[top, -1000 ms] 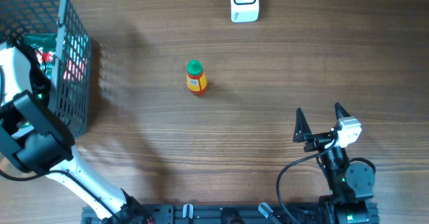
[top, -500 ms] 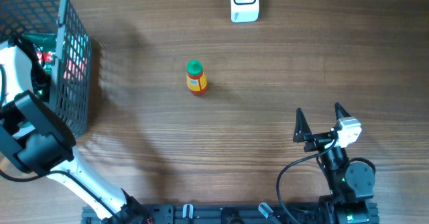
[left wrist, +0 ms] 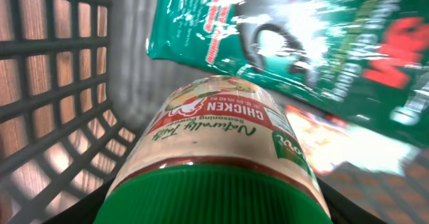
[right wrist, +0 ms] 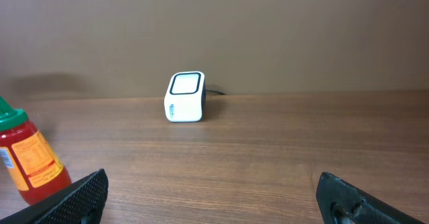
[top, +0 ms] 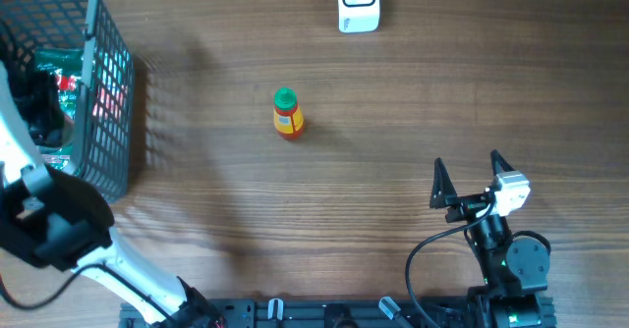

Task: Scan the item barcode
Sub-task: 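Grasp the green-capped chicken seasoning jar with the left gripper, then carry the jar out and set it down below the bottle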

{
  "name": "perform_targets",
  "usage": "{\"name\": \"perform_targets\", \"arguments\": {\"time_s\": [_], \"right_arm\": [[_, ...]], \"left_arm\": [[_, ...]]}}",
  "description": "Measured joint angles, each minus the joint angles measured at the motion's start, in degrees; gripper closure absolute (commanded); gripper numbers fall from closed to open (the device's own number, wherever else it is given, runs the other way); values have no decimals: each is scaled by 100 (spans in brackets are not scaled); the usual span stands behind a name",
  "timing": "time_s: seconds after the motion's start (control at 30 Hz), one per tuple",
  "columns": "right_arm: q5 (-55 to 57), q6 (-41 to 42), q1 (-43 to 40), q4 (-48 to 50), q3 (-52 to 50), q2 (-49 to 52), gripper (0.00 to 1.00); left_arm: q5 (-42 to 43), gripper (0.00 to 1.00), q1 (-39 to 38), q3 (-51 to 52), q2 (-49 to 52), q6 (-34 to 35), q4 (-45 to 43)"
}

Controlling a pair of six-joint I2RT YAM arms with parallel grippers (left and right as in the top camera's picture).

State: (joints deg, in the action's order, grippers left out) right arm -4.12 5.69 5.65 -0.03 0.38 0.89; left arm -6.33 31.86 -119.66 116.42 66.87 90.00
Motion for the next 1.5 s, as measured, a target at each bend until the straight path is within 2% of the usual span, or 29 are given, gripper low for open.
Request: {"name": "perform_targets", "arguments": {"time_s": [0.3, 0.4, 0.5, 0.63, 0.77, 0.93, 1.13, 1.23, 1.43, 1.5], "right_arm": [[0, 0, 0, 2, 0, 0, 0], [0, 0, 0, 2, 0, 0, 0], [0, 0, 0, 0, 0, 0, 0], [0, 0, 0, 2, 0, 0, 0], [0, 0, 0, 2, 0, 0, 0], [0, 0, 0, 2, 0, 0, 0], [0, 0, 0, 2, -2, -2, 0], [0, 0, 0, 0, -2, -2, 0], [-17, 0, 0, 2, -2, -11, 0], [-17, 0, 0, 2, -2, -11, 0]], "left_arm": [[22, 44, -35, -306, -1939, -17, 70], [94, 44, -345, -328, -2531, -17, 94], [179, 44, -1036, -345, -2879, -17, 157], [184, 39, -2354, -352, -2957, -17, 575], [103, 40, -3495, -205, -2942, 4, 649], [55, 46, -4513, 605, -2931, 269, 599], [13, 45, -5906, 2653, -2887, 968, -396], [13, 45, -6509, 3331, -2874, 1266, -940], [-157, 43, -7860, 4555, -2861, 1510, -2898], [-251, 43, -8120, 4765, -2806, 1541, -3156]]}}
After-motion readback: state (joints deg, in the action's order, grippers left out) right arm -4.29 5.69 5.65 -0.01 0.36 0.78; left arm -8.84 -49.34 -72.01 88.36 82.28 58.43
